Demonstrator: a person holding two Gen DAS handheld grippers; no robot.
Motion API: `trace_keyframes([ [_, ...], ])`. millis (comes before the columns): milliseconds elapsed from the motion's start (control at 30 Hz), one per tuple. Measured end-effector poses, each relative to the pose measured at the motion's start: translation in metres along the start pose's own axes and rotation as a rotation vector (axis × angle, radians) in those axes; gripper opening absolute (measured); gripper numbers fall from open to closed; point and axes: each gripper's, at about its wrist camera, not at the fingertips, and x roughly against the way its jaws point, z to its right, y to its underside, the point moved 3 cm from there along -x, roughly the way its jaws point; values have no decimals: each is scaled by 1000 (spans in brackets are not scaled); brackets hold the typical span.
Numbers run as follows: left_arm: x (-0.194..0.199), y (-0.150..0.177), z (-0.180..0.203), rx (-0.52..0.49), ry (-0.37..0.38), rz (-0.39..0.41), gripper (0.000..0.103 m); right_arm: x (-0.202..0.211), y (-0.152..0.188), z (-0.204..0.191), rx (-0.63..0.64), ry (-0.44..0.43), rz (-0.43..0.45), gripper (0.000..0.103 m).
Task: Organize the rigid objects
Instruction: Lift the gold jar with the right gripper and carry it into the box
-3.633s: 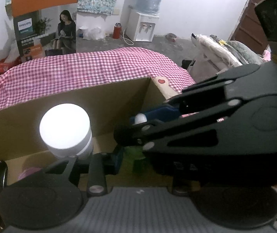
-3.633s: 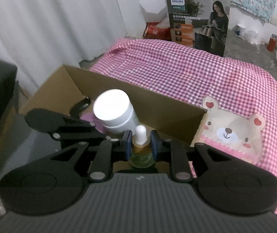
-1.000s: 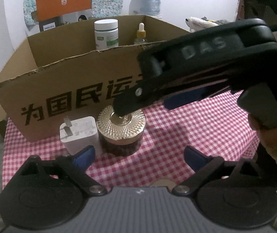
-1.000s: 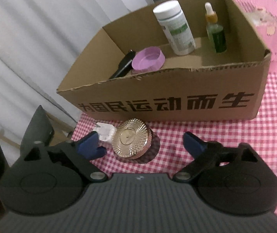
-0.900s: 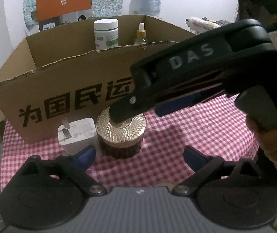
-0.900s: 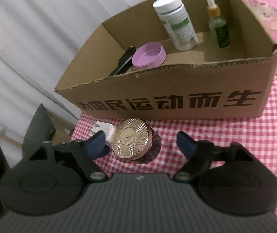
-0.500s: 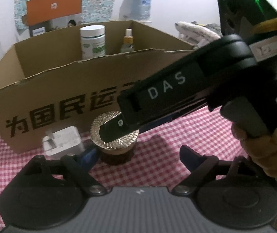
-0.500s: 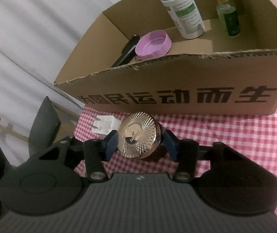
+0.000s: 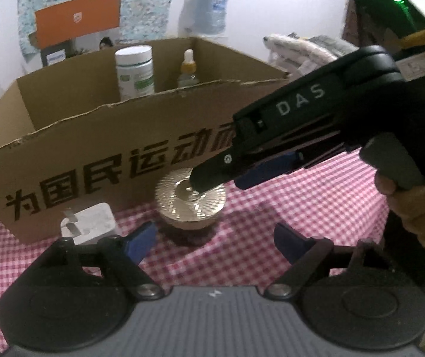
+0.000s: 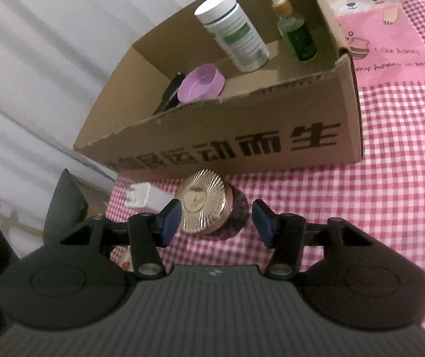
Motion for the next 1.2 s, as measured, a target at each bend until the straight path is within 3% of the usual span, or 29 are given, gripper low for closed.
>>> trace_keyframes([
  [67,-5,-4,0,-3,-2,-3,81,-5,-3,-1,7,-6,1,53],
  [233,-15,-13,-1,12,-1,5,78,-19,-8,-3,5,-30,-23,53],
  [433,-4,-4,4,21,72,-6,78,-11,2,-4,22,-10,-47,54],
  [700,-21,-11,4,-8,10,-24,70,-3,6,11,-58,-23,-34,53],
  [933,-36,-14,4,-17,-28,-59,57,-10,9,12,-69,-28,-53,53],
  [1200,-38,-16,3,-5,-33,-65,57,-15,11,10,-59,-33,-64,52],
])
